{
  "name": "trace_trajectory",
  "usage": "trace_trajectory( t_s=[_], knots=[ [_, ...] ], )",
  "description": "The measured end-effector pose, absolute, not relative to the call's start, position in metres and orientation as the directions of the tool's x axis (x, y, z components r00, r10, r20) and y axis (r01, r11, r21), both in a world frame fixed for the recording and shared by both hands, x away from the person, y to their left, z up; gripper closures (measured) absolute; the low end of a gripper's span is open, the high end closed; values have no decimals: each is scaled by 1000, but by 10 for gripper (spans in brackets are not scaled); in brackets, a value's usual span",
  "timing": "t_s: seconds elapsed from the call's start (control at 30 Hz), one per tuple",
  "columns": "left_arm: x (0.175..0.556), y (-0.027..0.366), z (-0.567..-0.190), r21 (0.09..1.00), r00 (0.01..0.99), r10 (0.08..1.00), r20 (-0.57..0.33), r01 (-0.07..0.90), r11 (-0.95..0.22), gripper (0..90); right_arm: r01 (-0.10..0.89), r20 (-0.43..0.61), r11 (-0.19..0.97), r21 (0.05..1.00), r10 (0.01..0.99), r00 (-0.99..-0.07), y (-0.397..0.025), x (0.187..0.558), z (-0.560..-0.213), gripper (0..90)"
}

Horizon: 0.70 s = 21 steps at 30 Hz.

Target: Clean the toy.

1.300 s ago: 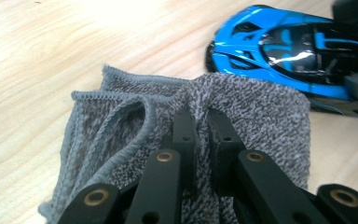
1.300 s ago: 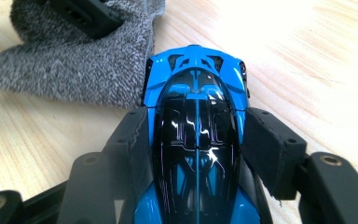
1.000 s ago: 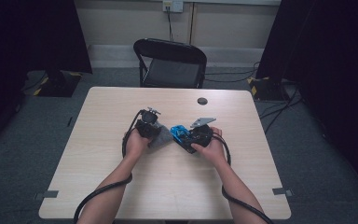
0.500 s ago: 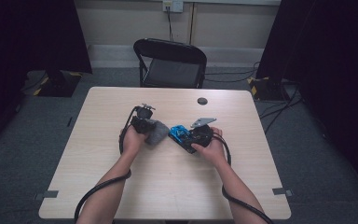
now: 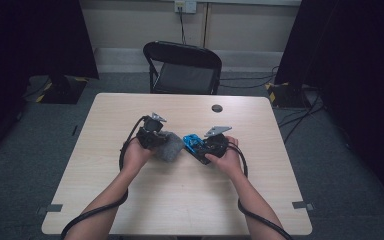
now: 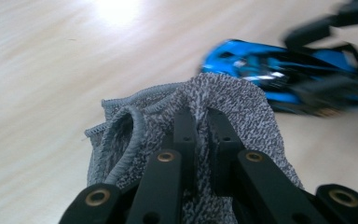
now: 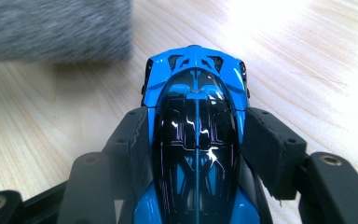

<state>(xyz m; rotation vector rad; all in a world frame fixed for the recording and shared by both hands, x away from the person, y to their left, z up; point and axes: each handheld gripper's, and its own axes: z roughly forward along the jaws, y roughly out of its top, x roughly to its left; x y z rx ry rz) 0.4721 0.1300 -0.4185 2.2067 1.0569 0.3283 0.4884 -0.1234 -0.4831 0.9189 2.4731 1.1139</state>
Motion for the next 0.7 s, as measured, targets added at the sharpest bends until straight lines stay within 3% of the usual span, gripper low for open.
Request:
trace_trajectory(
  t_s=[0.33,0.7],
  knots=[
    [433,101,-430,648,739,668,-87,551,-526,841,444,3,508,738,655,-755,-122,488,-482,420],
    [428,57,-463,634,748,645,-156,577,-515,836,444,0,511,737,656,-755,-121,488,-482,421]
  ],
)
